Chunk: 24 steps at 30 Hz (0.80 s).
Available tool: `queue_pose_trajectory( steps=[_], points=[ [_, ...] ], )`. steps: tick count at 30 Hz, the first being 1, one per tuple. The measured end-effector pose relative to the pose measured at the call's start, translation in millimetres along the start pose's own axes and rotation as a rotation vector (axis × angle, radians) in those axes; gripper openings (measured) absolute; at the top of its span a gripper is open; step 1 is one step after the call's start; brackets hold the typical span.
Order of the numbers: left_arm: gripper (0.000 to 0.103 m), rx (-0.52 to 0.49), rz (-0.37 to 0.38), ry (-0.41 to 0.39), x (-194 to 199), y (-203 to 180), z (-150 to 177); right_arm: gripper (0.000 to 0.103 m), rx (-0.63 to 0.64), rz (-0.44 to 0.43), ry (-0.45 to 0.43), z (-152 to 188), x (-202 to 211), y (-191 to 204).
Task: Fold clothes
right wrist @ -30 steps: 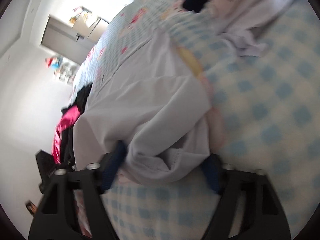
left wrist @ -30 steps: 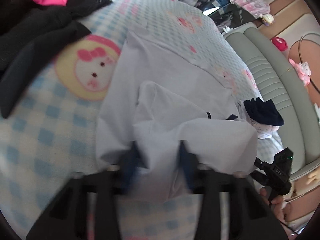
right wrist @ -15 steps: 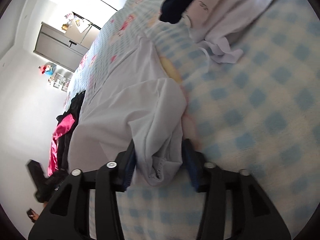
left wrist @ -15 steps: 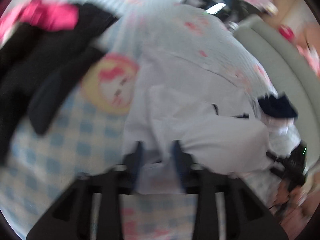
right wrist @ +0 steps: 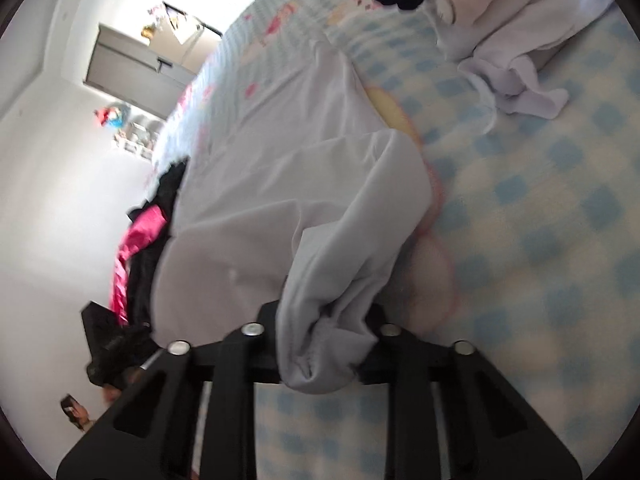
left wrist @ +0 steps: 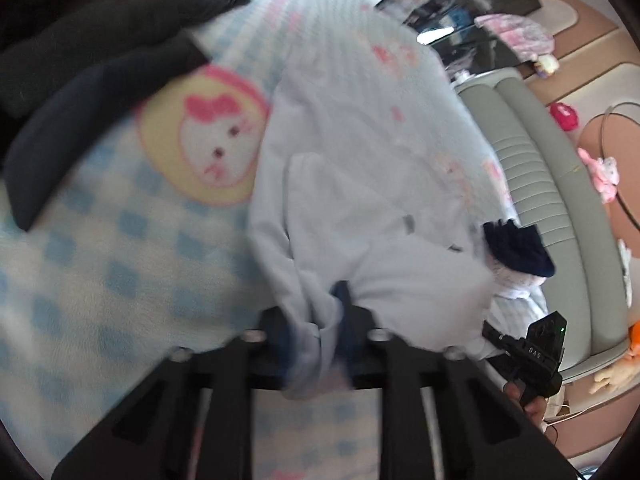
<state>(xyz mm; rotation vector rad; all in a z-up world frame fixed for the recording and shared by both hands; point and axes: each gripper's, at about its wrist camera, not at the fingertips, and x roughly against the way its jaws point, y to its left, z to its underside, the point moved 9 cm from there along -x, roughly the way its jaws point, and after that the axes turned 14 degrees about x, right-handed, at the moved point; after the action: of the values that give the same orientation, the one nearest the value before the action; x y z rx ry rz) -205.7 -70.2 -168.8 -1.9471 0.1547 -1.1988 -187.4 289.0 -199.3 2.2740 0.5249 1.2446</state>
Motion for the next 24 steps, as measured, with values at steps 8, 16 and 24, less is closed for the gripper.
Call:
queue_pose_trajectory(
  steps=[8,16,24],
  points=[
    [0.011,-0.013,0.075,-0.050,92,-15,34,0.014,0.096,-0.131,-0.063,27,83,57],
    [0.026,0.029,-0.089,0.165,75,73,107,0.037,0.056,0.032,0.215,118,80,6],
    [0.044,-0.110,-0.021,-0.047,113,25,61,0.052,0.121,0.081,0.066,75,113,13]
  ],
)
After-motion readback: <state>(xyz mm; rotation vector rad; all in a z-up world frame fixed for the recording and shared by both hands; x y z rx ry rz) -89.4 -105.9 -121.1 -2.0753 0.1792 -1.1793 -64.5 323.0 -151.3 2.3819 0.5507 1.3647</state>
